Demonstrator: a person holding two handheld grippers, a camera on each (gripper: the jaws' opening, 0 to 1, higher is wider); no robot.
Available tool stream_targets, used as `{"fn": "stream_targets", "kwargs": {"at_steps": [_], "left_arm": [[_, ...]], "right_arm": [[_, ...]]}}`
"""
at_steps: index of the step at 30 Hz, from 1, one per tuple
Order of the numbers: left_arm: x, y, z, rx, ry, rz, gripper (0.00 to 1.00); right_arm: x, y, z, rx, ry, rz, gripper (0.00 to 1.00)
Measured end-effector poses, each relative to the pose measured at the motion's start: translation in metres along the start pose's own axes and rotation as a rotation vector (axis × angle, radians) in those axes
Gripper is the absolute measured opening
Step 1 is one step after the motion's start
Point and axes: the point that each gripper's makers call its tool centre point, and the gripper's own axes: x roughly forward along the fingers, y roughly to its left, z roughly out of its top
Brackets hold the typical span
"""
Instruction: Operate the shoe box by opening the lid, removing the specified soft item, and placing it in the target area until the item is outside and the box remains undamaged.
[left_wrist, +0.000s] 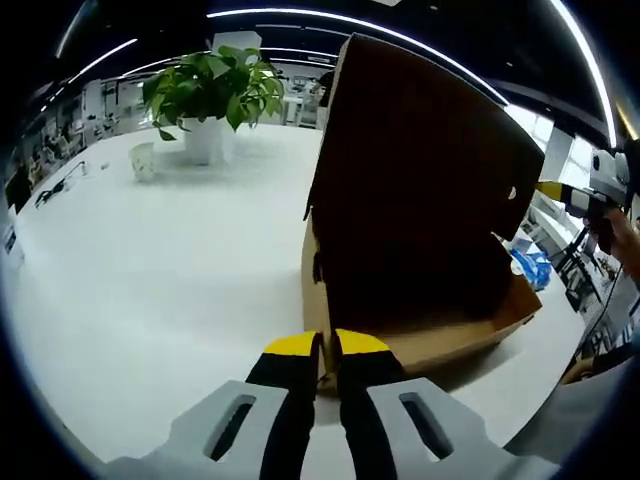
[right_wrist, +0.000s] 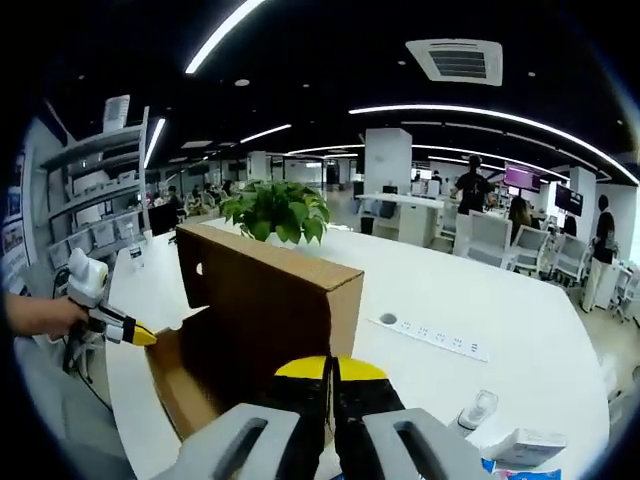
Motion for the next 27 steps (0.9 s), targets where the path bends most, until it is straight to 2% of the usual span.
{"fn": "stream_targets", "kwargs": {"at_steps": [14, 27], "left_arm": [[0.001, 0.001, -0.001, 0.012, -0.001, 0.001, 0.04], [0.000, 0.001, -0.001, 0.017, -0.004, 0.000, 0.04]], "right_arm": [[-0.012, 0.010, -0.014, -0.011, -0.010, -0.012, 0.00], [-0.020, 0.019, -0.026, 0.016, -0.017, -0.028, 0.00]]}}
